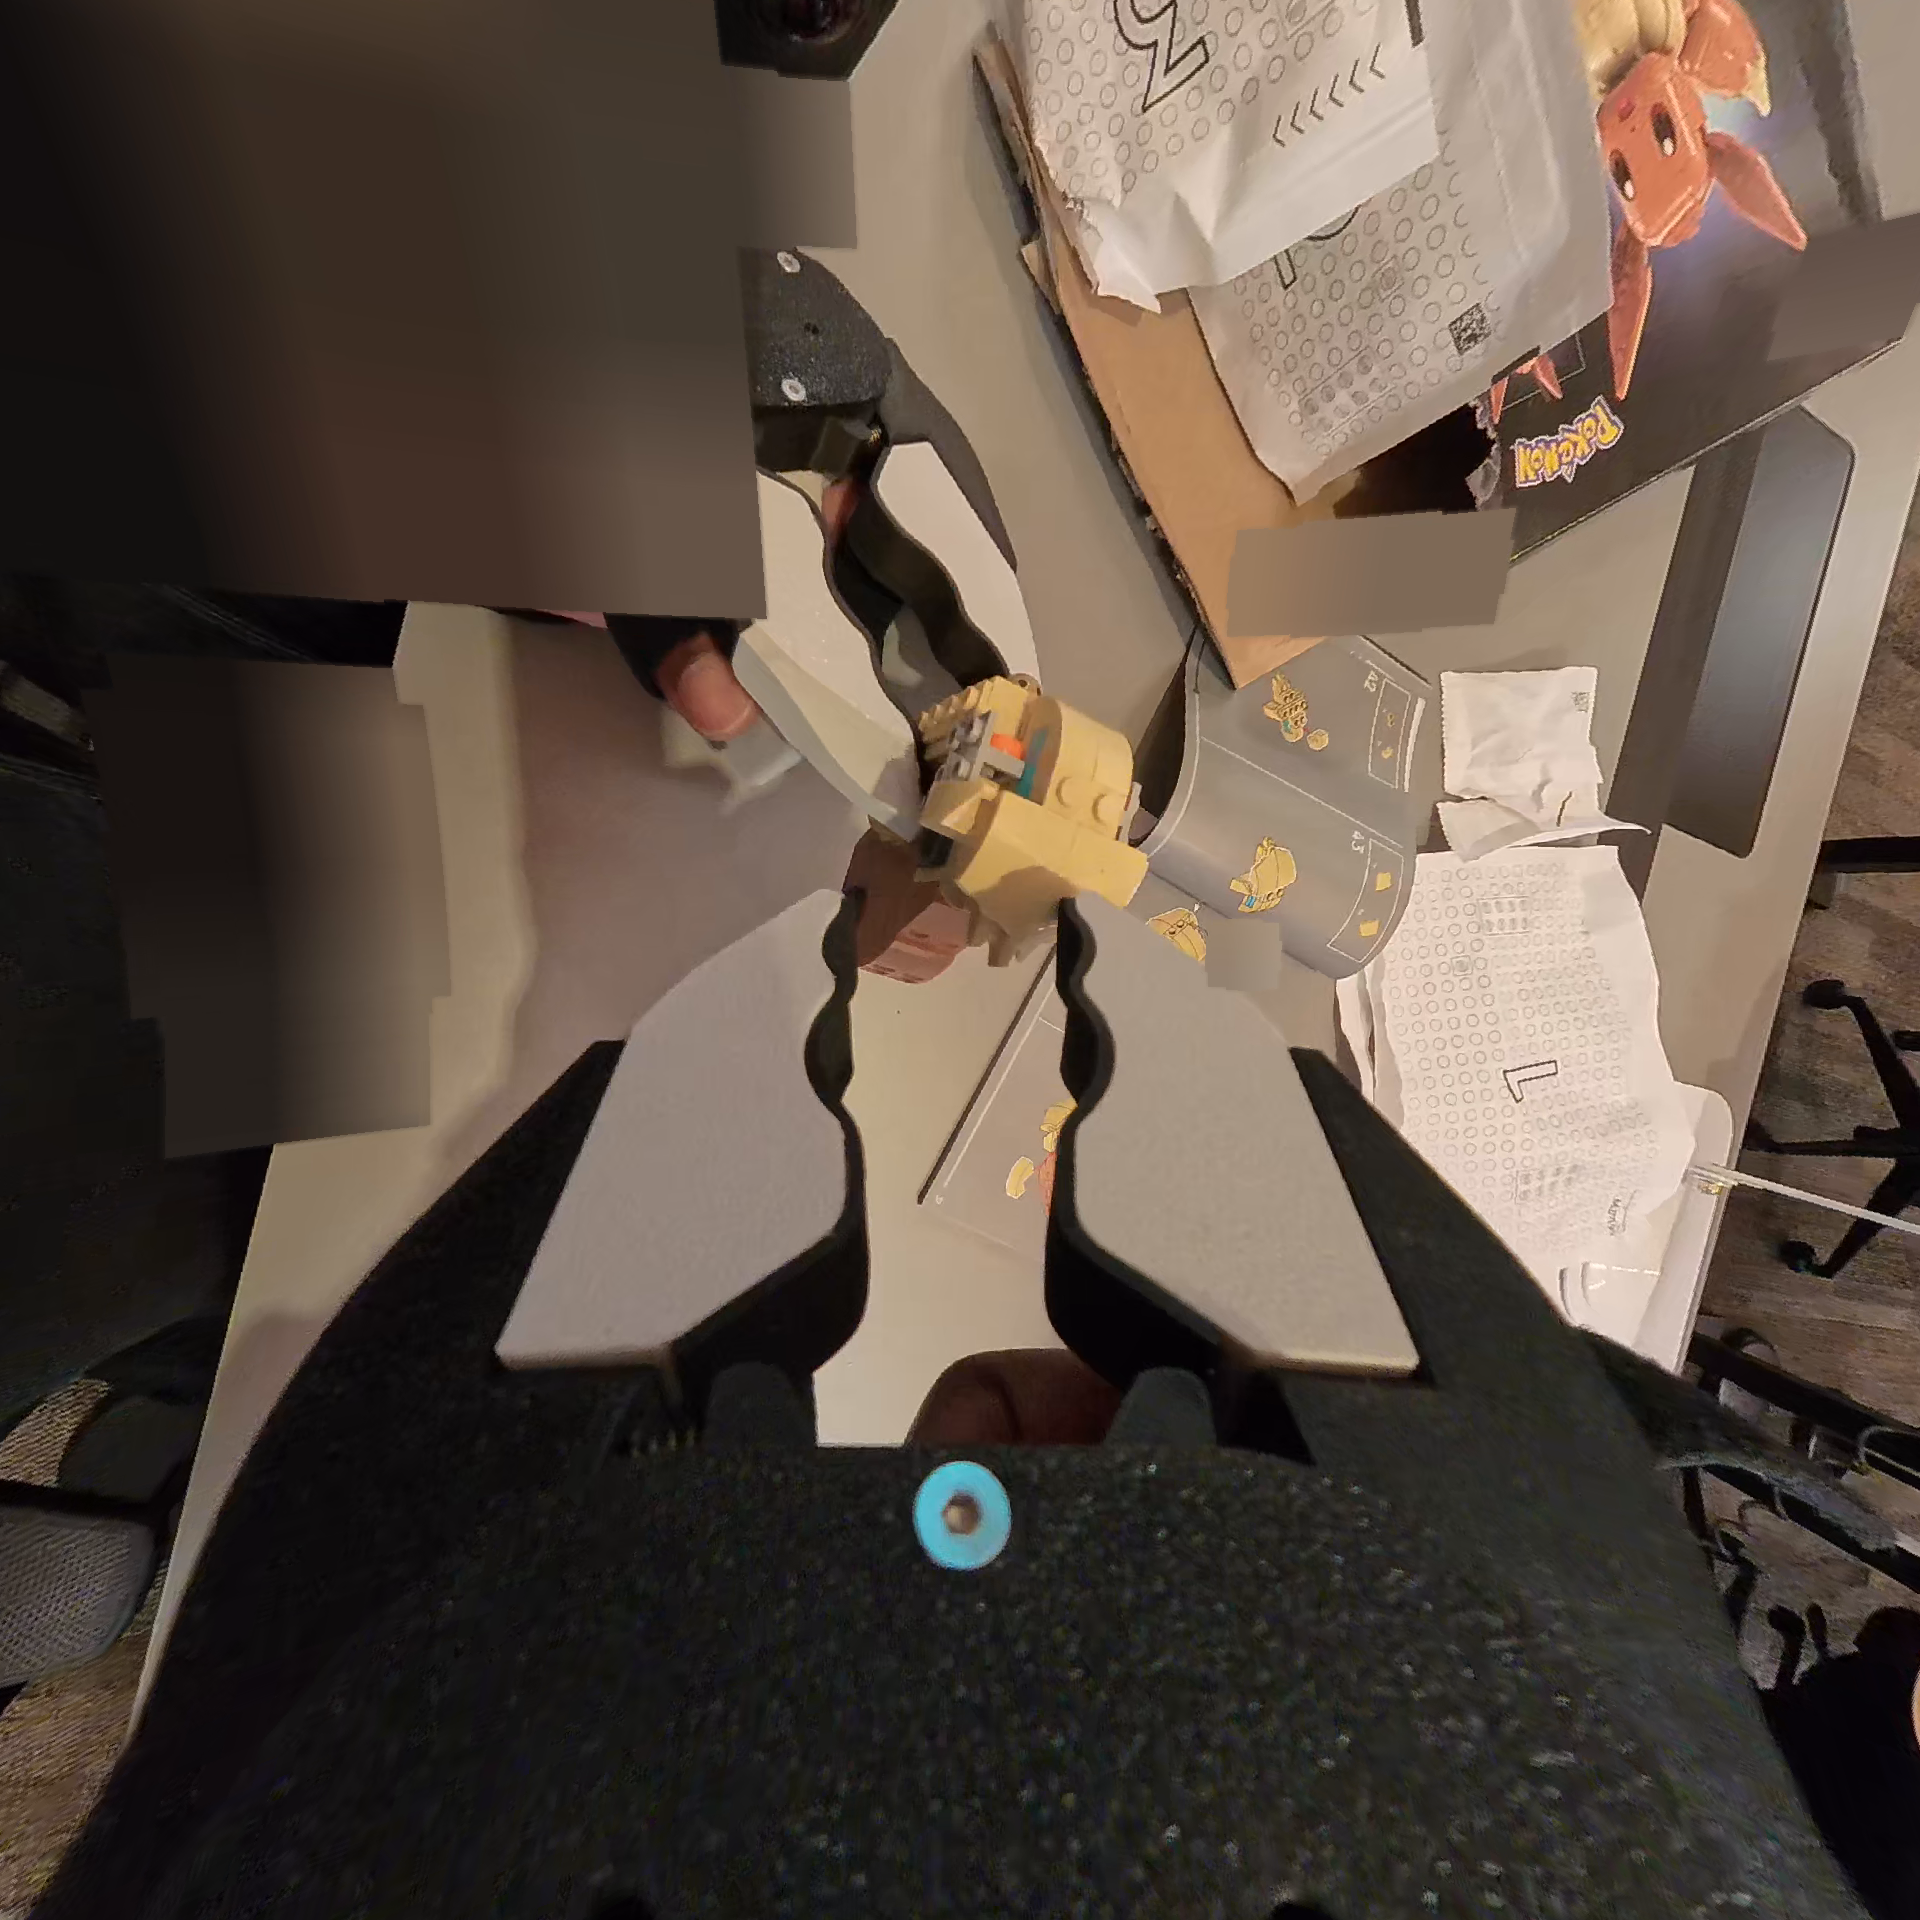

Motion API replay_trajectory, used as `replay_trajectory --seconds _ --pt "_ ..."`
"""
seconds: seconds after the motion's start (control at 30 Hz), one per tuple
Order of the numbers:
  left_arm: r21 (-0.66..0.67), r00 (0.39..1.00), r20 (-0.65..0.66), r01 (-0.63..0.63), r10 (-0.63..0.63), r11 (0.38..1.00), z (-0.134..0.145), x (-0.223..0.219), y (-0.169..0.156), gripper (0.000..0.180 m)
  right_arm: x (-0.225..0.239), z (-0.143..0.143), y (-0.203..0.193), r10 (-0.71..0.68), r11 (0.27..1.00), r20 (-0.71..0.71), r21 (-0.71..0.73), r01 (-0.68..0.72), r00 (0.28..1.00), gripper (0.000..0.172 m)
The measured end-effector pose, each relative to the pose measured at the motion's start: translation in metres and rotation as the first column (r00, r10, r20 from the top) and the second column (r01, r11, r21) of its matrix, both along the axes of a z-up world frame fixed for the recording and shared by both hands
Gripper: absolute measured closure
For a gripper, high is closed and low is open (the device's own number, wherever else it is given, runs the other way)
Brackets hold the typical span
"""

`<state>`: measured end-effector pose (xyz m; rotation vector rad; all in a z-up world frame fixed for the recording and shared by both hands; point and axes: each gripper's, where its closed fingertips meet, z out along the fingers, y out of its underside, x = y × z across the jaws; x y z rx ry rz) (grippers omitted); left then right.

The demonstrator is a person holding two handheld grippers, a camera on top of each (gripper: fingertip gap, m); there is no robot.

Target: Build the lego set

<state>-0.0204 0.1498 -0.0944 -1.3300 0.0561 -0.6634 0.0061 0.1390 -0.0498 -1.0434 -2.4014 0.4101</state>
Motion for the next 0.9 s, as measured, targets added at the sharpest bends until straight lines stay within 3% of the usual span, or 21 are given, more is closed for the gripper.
replay_trajectory --seconds 0.27,0.4,0.53,0.67,0.8,0.9 --pt "0.004 1.000 0.006 -0.005 0.005 1.000 0.001 -0.002 -0.001 0.147 0.001 0.006 0.007 -0.030 0.999 -0.088 -0.033 0.028 0.996 0.132" --pt "0.005 1.000 0.008 -0.004 0.004 1.000 0.001 -0.002 -0.001 0.147 0.006 0.006 0.023 -0.130 0.981 -0.214 -0.167 0.095 0.968 0.132" --pt "0.006 1.000 0.006 -0.003 0.003 1.000 0.001 -0.001 -0.001 0.147 0.014 -0.004 0.040 -0.254 0.902 -0.385 -0.426 0.073 0.887 0.135" --pt "0.005 1.000 0.005 -0.003 0.003 1.000 0.001 -0.001 -0.001 0.146 0.025 -0.013 0.057 -0.413 0.727 -0.492 -0.685 -0.049 0.766 0.152" --pt "0.002 1.000 0.007 -0.003 0.003 1.000 0.000 -0.001 -0.001 0.147 0.033 -0.035 0.073 -0.471 0.687 -0.545 -0.720 -0.099 0.694 0.162" --pt "-0.003 1.000 0.004 -0.004 0.004 1.000 0.000 -0.001 0.000 0.147 0.036 -0.049 0.071 -0.447 0.713 -0.550 -0.695 -0.091 0.705 0.167"
